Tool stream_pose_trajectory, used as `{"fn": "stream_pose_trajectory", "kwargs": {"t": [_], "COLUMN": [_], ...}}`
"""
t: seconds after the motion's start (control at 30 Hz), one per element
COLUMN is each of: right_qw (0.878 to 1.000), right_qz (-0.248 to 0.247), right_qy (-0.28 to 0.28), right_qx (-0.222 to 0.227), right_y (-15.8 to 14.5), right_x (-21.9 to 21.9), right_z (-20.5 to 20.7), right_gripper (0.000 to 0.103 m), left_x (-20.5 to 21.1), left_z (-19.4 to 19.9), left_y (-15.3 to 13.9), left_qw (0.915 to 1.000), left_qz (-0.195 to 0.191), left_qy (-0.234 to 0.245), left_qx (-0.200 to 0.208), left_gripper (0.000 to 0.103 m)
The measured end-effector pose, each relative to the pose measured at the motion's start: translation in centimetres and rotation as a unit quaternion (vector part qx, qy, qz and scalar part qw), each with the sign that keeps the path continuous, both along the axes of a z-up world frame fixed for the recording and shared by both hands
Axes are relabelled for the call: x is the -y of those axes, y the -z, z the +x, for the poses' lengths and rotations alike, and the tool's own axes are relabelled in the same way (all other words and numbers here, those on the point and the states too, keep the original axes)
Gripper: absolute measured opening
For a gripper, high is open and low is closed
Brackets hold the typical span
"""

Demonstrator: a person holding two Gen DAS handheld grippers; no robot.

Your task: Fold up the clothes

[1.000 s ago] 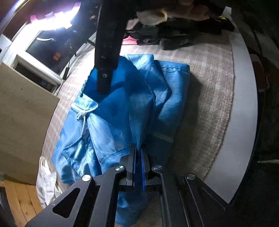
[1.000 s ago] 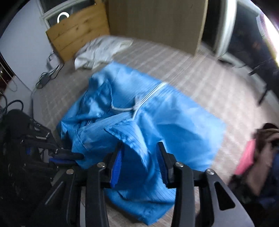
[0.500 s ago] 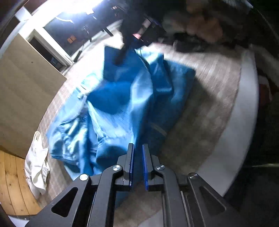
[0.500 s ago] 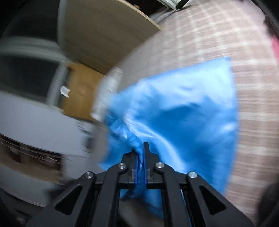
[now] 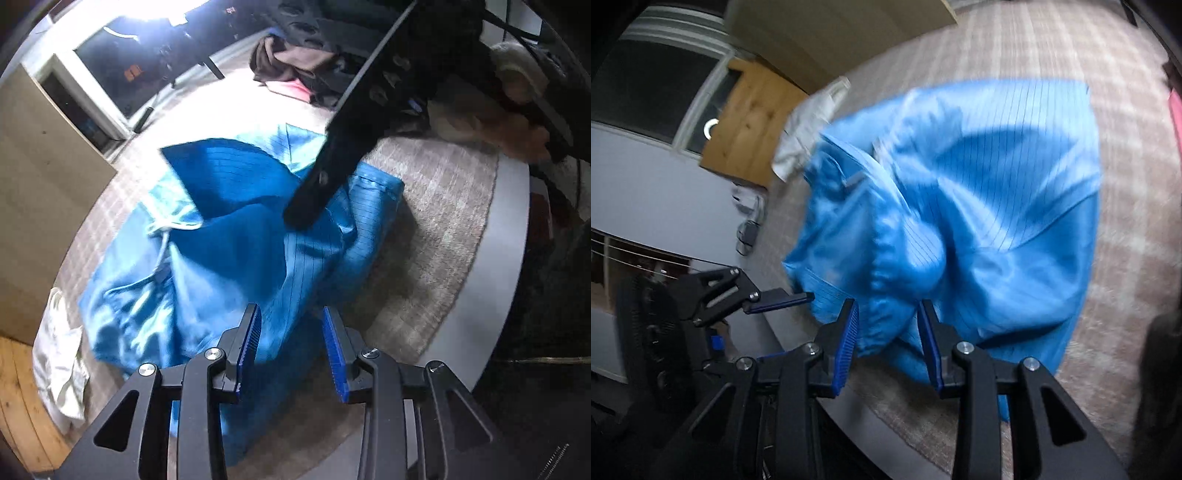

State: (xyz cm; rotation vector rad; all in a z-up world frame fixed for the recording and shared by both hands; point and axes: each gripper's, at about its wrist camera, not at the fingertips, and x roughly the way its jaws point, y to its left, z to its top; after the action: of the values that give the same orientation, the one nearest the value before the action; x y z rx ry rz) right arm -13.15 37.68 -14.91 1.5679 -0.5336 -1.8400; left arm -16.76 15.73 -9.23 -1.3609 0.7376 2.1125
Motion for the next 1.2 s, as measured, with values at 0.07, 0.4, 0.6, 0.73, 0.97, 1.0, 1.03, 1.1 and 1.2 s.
{"fn": "stream_pose_trajectory", "kwargs": {"t": [0.07,0.4,0.6,0.73,0.97,1.0,1.03,1.1,1.2], "right_qw": [0.999,0.995,0.996,0.995,0.985,0.984,0.987,0.990,0.992], "right_qz": [-0.033,-0.101,-0.086,-0.076,0.090,0.114,0.104,0.082,0.048], "right_qy": [0.002,0.013,-0.002,-0.034,-0.072,-0.062,-0.054,-0.053,-0.059], "right_qx": [0.012,-0.020,-0.038,-0.063,-0.132,-0.124,-0.112,-0.106,-0.102], "right_y": [0.8,0.0,-1.3,-1.8,-1.6,-1.2,-1.2,-2.3,-3.8], "right_x": [-0.1,-2.8,-1.3,0.2,1.4,1.1,0.7,0.8,1.4], "right_z": [0.1,0.6,1.0,1.5,0.8,0.3,0.1,0.5,1.4], "right_gripper": [0.028,0.010,0.035,0.034,0.019,0.019,0.019,0.019,0.035], "left_x": [0.3,1.7,1.5,1.4,1.6,1.7,1.7,1.6,1.5], "left_z": [-0.4,-2.2,-2.8,-2.9,-3.3,-3.4,-3.4,-3.6,-3.2], "left_y": [-0.1,-0.8,-1.0,-1.0,-1.2,-1.2,-1.2,-1.1,-0.9], "left_qw": [0.9999,0.9966,0.9949,0.9951,0.9946,0.9945,0.9944,0.9942,0.9945], "left_qz": [0.011,0.061,0.074,0.069,0.068,0.068,0.068,0.069,0.066], "left_qy": [-0.004,-0.025,-0.027,-0.019,-0.019,-0.018,-0.018,-0.017,-0.014], "left_qx": [0.009,0.050,0.063,0.068,0.076,0.077,0.079,0.081,0.079], "left_gripper": [0.032,0.001,0.001,0.001,0.001,0.001,0.001,0.001,0.001]}}
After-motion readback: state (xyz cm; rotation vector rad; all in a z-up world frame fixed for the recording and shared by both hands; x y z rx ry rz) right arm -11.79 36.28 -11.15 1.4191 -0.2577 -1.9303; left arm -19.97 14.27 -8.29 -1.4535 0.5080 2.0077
